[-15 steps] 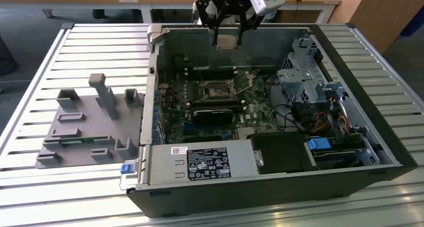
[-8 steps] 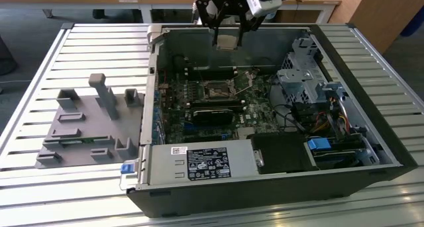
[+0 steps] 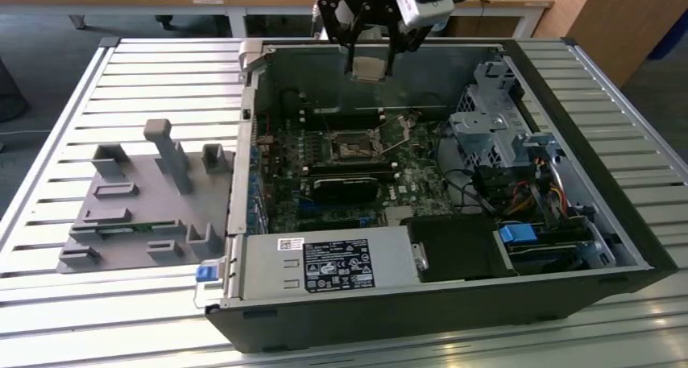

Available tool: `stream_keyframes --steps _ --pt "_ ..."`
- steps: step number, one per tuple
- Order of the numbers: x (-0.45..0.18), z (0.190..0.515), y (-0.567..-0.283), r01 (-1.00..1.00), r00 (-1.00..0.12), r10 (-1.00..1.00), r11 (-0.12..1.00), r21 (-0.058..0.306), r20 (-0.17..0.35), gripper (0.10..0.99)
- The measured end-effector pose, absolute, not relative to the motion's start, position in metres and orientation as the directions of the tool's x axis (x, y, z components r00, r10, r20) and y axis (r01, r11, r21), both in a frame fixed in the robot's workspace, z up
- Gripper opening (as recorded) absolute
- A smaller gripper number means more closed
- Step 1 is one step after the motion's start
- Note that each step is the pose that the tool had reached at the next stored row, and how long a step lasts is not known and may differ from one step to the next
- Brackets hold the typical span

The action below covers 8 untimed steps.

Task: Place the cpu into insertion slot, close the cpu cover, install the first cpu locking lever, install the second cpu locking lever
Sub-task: 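Place the cpu into insertion slot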

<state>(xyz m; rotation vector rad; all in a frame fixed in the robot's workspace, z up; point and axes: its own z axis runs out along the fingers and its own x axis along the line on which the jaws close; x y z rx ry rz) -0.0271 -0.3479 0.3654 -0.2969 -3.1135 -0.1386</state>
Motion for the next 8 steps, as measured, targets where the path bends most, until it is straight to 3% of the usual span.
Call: stream_keyframes --steps 8 --pt "-0.0271 0.3651 -0.3479 0.221 -0.975 0.22 0.971 0.087 0.019 0.541"
